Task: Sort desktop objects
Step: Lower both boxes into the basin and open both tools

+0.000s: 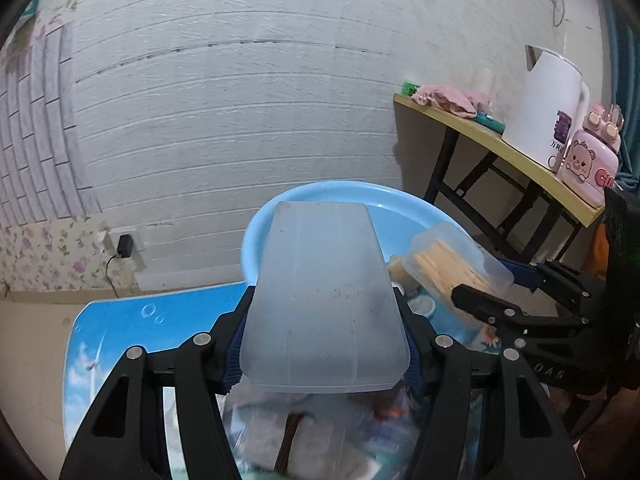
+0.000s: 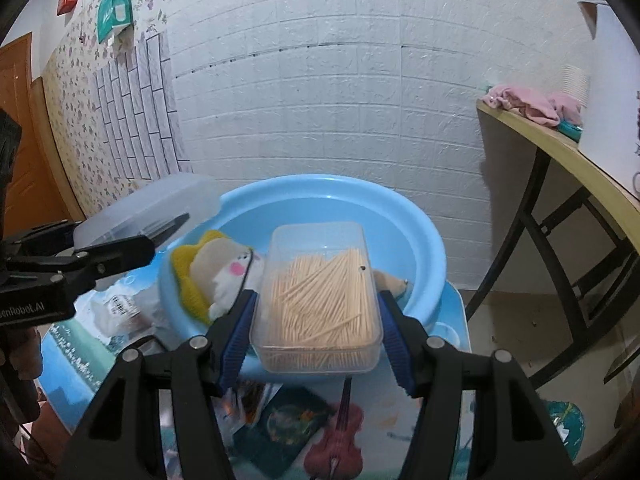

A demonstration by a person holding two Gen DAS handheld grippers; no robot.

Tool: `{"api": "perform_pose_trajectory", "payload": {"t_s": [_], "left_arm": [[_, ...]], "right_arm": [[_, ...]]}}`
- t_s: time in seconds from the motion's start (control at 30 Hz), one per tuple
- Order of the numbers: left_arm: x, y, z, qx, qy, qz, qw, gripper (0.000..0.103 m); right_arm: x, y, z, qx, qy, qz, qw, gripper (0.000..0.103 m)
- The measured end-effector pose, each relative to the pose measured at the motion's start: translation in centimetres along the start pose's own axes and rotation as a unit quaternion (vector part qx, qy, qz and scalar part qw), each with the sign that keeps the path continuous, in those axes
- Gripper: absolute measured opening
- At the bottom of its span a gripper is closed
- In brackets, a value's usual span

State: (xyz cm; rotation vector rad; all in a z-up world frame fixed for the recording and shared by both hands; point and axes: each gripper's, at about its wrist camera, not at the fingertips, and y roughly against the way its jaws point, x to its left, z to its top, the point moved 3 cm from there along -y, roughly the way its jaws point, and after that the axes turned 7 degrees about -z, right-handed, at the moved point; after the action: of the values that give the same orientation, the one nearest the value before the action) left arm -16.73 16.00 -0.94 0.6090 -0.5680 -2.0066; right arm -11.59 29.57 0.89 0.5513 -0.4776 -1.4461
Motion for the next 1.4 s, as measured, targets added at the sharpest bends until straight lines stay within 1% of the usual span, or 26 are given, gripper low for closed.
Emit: {"api": "perform_pose_trajectory", "payload": {"t_s": [0.27, 0.5, 0.57, 0.67, 0.7, 0.87, 1.13, 1.4], "left_arm": [[-0.2, -3.9, 1.3, 0.016, -0.009, -0.007, 0.9998, 0.061], [-0.1, -4.8, 1.1, 0.021, -0.013, -0.010, 0.9996, 0.061], [-0.1, -4.6, 1.1, 0.021, -0.013, -0.010, 0.9997, 0.062], [0.0, -4.2, 1.0, 0.022, -0.010, -0.014, 0.9996, 0.072], [-0.1, -3.9, 0.9, 0.021, -0.009, -0.017, 0.9996, 0.073], [-0.1, -2.9, 0.5, 0.017, -0.007, -0.014, 0.9997, 0.073], [0.0, -0.8, -0.3, 0.010, -0.002, -0.007, 0.9999, 0.074], [1.6, 2.2, -1.8, 0.000, 0.018, 0.017, 0.9997, 0.074]], "right_arm": [[-0.9, -3.1, 0.7, 0.012, -0.004, 0.001, 1.000, 0.059], [-1.3, -4.4, 0.4, 0.022, -0.012, 0.004, 1.000, 0.059], [-1.4, -4.5, 0.3, 0.022, -0.016, 0.004, 1.000, 0.059], [-1.5, -4.5, 0.3, 0.019, -0.025, 0.012, 0.999, 0.059], [-1.5, -4.5, 0.2, 0.019, -0.027, 0.012, 0.999, 0.060], [-1.4, -3.8, 0.1, 0.017, -0.027, 0.007, 0.999, 0.060], [-1.2, -1.4, 0.0, 0.005, -0.025, -0.002, 1.000, 0.062], [-1.1, 1.0, -0.7, -0.001, -0.030, -0.008, 1.000, 0.062]]}}
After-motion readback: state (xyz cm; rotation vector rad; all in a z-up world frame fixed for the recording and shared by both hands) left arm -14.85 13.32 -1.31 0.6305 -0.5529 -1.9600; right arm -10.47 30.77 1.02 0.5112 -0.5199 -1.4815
